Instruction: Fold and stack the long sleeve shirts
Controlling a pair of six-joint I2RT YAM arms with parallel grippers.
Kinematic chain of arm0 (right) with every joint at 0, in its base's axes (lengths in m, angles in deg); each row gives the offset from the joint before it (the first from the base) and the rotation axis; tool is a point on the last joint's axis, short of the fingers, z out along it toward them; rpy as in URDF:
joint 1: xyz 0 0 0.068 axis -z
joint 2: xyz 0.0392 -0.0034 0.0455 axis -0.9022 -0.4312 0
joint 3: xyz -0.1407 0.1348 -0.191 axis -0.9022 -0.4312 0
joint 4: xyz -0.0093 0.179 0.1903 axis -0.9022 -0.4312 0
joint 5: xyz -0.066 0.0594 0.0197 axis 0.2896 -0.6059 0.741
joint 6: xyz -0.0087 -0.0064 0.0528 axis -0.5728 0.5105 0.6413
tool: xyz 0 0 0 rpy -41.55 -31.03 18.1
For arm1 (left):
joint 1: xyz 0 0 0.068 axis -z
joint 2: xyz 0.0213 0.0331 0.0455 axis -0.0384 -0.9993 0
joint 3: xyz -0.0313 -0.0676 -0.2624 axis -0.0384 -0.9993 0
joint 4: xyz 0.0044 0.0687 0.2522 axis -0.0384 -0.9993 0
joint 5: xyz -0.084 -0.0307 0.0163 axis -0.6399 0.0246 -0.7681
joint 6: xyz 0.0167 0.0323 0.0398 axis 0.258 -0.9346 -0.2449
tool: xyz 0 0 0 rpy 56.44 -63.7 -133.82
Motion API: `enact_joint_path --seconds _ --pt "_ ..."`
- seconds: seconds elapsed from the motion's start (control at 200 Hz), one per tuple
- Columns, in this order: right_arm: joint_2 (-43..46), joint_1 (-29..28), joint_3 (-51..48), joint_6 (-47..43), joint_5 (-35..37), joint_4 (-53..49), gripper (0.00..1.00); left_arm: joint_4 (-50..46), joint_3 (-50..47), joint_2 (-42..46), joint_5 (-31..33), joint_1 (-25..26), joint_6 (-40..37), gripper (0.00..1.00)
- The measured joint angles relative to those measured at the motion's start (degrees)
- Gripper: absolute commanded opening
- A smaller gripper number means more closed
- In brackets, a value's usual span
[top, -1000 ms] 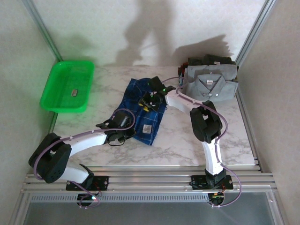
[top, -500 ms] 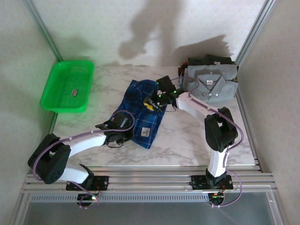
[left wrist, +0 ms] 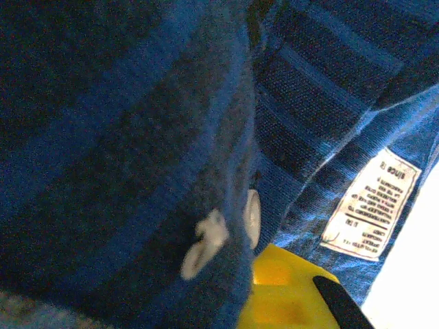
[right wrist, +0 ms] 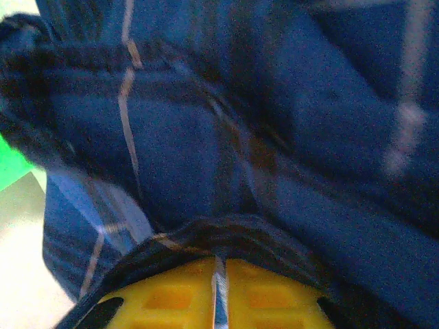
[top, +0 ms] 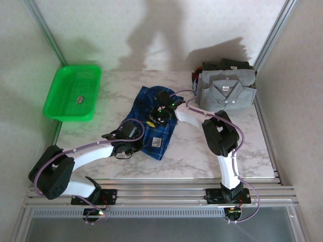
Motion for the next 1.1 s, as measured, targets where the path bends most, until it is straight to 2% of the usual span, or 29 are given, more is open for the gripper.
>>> enact_joint_path --seconds 0.07,0.14,0.245,0.485,0.741,0.786,0.866,0.981,1.096 --pt "-2.54 0.0 2.49 0.39 -0.04 0.37 0.23 0.17 -0.37 0.42 0.0 0.0 0.02 0.0" --pt "-4.48 0.02 3.8 1.09 -0.37 1.51 0.35 0.24 -1.03 1.05 0.02 0.0 0.02 0.0" --pt "-5.84 0.07 3.8 2.25 -1.22 3.15 0.42 0.39 -2.19 1.97 0.02 0.0 0.04 0.0" --pt "-5.14 0.15 2.75 0.33 -0.35 0.74 0.43 -0.26 -4.66 7.39 0.66 0.0 0.04 0.0" --pt "5.05 -0.7 -12.5 1.55 2.6 1.05 0.45 -3.08 -8.76 14.36 0.92 -0.15 -2.21 0.0" --pt "6.58 -1.44 -14.67 2.21 3.34 1.42 0.45 -4.26 -9.22 15.5 0.94 -0.24 -3.02 0.03" --pt "9.16 -3.37 -18.34 4.42 5.09 2.78 0.47 -5.4 -10.25 17.77 0.92 -0.52 -4.13 0.13" --pt "11.3 -4.61 -20.72 6.05 7.15 3.02 0.52 -7.63 -10.99 19.98 1.73 -1.4 -4.61 0.51" --pt "12.41 -4.17 -20.63 6.4 9.46 1.64 0.57 -8.74 -10.99 20.57 2.4 -2.8 -3.67 0.72"
